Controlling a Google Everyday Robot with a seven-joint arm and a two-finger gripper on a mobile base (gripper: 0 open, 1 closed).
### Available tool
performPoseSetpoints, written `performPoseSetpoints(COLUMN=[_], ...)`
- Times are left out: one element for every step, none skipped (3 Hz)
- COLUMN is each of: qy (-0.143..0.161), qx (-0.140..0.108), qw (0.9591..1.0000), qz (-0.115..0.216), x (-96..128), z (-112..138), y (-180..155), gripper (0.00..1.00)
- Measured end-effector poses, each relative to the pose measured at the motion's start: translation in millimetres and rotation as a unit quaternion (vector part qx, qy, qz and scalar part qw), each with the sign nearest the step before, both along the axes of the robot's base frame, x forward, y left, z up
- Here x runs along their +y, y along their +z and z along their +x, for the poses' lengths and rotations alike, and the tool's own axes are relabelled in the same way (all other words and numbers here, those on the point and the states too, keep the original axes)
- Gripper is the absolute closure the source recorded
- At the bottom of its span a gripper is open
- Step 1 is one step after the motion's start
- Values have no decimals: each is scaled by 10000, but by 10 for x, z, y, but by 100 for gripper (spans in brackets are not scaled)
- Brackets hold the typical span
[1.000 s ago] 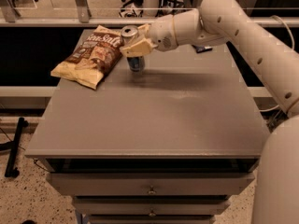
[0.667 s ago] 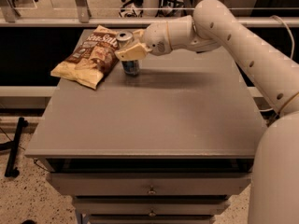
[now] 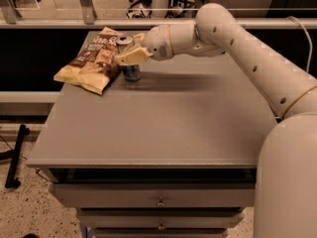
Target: Move redbull can near brown chip bag
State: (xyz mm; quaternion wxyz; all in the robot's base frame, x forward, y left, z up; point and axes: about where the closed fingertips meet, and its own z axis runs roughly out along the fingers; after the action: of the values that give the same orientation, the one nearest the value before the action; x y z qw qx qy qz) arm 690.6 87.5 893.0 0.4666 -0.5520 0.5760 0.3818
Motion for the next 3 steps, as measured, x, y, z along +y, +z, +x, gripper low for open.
performPoseSetpoints(qy=[-14, -43, -69], qx=[55, 115, 156], qw=[10000, 9999, 9998], qz=[0, -22, -36], x=[8, -7, -49], z=[10, -4, -23], y=[-23, -54, -65], gripper=[54, 30, 7])
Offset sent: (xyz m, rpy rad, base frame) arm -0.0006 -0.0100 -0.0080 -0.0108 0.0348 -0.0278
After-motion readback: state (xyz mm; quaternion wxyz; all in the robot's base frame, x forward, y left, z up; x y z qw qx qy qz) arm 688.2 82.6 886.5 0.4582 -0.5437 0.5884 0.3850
